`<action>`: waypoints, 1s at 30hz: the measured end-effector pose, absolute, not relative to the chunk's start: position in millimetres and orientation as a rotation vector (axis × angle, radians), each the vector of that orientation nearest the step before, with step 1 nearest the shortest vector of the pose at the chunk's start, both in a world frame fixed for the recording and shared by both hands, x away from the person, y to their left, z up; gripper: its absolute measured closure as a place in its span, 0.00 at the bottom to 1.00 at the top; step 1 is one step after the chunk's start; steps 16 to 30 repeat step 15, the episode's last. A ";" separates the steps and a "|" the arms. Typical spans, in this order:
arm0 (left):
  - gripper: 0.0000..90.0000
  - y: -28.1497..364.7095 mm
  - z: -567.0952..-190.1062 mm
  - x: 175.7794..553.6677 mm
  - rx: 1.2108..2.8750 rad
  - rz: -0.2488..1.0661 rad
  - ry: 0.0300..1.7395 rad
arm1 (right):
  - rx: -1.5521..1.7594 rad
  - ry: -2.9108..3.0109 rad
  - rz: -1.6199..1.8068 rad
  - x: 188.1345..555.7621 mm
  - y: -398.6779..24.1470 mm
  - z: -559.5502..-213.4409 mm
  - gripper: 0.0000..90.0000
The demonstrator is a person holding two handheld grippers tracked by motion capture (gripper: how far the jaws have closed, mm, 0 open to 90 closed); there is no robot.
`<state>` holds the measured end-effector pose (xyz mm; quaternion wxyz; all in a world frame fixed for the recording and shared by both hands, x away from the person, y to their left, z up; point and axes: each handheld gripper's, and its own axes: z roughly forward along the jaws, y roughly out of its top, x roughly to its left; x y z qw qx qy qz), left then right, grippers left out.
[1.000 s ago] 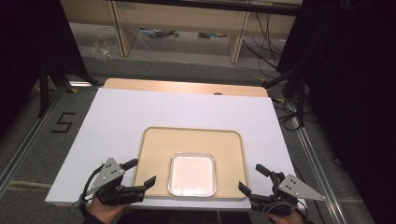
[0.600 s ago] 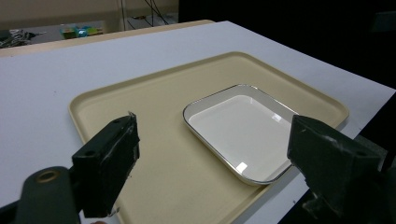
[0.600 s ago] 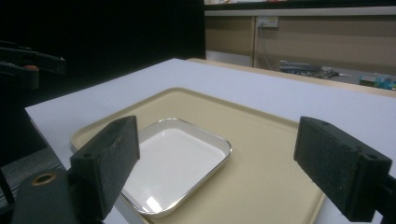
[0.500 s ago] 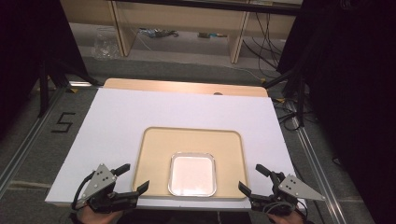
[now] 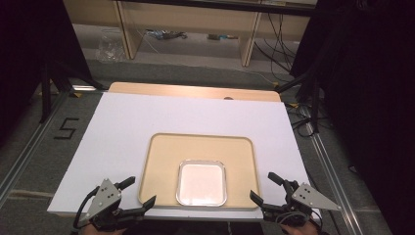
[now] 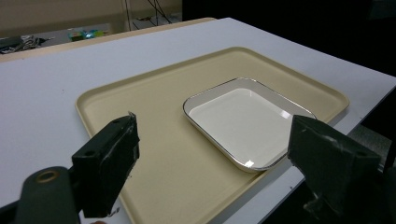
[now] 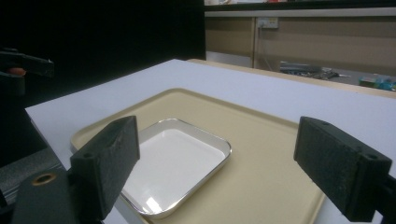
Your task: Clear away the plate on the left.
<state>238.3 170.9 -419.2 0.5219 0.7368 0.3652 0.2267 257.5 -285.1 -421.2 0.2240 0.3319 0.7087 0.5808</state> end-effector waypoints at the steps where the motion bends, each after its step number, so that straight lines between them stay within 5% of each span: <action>1: 0.18 170.8 -419.8 238.8 1.760 0.542 0.882 | 0.915 1.959 1.603 257.5 -285.2 -421.1 0.17; 30: 0.19 173.0 -419.2 242.2 1.782 0.552 0.857 | 0.913 1.967 1.601 257.6 -285.5 -420.9 0.17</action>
